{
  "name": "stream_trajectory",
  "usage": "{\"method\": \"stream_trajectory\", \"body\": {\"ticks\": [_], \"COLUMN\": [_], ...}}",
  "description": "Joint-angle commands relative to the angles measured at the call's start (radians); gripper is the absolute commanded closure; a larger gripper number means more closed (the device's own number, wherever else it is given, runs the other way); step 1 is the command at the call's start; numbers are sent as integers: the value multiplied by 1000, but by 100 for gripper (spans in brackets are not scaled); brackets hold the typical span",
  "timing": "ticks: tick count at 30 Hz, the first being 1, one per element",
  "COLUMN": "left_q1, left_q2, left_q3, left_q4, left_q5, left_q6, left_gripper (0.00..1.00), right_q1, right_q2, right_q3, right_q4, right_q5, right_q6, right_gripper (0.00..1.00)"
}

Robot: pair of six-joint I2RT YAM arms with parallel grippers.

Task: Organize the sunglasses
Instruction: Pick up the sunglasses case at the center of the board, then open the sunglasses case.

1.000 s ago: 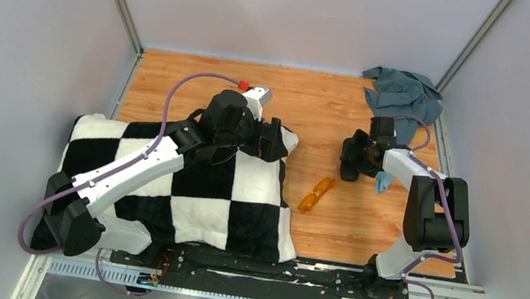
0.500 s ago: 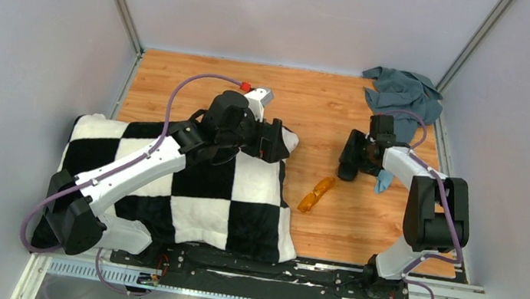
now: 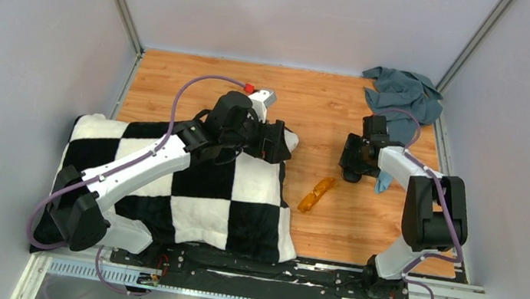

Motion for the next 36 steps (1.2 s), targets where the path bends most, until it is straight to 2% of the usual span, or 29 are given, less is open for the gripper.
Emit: {"method": "stream_trajectory", "body": {"ticks": [1,5,7,9,13,15,17,21,23,26,29,33,36], "left_q1": [-2,-2,-2,-2,-3,-3,-1,4,13,30,66,115,132], "left_q2": [3,2,3,-4,-39,-57,-50,64,101,109,122,132,173], "left_q3": [-8,-11,-15,-33,-111,-153,-130,124,202,229,256,195,209], "left_q4": [29,29,29,54,137,223,204,-42,-64,15,84,308,385], "left_q5": [12,12,5,-12,-102,-89,-91,-86,-76,-38,30,183,317], "left_q6": [-13,-14,-15,-34,-54,-39,-24,87,97,66,19,-102,-142], "left_gripper": [0,0,0,0,0,3,2,0,0,0,0,0,0], "right_q1": [25,27,27,27,27,26,16,-33,-67,-115,-141,-142,-142], "right_q2": [26,23,18,3,-112,-180,-242,-357,-401,-451,-490,-499,-455], "right_q3": [24,14,16,15,-22,-34,-37,-74,-107,-150,-183,-232,-294], "right_q4": [-51,-42,-43,-35,20,36,37,102,186,324,463,654,949], "right_q5": [92,94,75,19,-153,-222,-300,-530,-666,-868,-992,-1058,-1117], "right_q6": [-31,-27,-26,-27,2,9,17,64,112,214,329,549,797], "right_gripper": [26,40,54,63,73,77,81,83,84,85,84,84,84]}}
